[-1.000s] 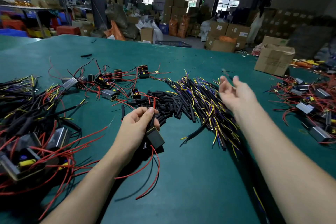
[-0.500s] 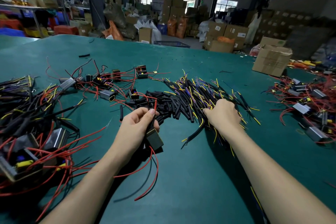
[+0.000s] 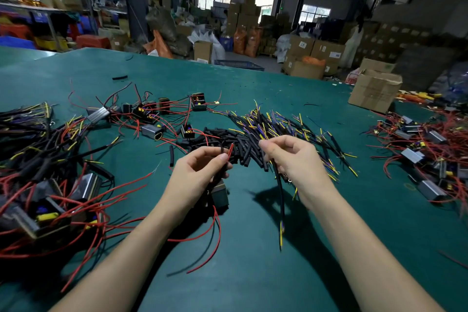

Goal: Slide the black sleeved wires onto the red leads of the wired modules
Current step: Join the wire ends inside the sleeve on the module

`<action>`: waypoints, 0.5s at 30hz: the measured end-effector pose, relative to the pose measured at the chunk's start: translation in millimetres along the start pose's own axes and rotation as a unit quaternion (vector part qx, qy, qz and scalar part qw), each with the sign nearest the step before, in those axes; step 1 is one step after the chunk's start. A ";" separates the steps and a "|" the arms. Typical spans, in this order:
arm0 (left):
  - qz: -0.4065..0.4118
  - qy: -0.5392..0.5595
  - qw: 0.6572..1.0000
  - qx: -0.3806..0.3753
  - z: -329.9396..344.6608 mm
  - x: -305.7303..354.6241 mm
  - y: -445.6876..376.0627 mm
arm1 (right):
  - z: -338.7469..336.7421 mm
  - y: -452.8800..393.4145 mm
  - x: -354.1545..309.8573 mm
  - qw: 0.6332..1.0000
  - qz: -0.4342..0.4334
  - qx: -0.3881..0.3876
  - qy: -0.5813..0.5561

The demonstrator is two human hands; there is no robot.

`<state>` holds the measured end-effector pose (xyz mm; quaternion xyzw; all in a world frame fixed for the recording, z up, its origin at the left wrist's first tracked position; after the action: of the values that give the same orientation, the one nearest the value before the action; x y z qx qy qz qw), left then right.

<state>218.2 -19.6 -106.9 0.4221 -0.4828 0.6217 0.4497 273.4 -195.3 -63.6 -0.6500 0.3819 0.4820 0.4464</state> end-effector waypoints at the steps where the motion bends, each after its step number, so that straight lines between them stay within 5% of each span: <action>1: 0.005 -0.016 1.000 -0.003 1.3 1.7 0.6 | 4.8 4.2 -0.3 1.000 -0.006 -0.011 -0.002; 15: 0.008 -0.079 0.997 -0.020 7.7 5.1 4.6 | 34.1 16.1 16.4 0.996 0.009 -0.077 0.048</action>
<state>213.3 -27.0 -101.6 0.4571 -0.5329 0.5799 0.4133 252.7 -169.0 -87.5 -0.7015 0.3700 0.4822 0.3721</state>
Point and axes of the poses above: each hand's wrist, its own y-axis away from the middle knuckle, its own z-axis out of the palm, x = y × z, the point moved 8 cm from there along -y, towards the middle knuckle, and after that the axes turned 7 degrees about -x, right-handed, at the moved point
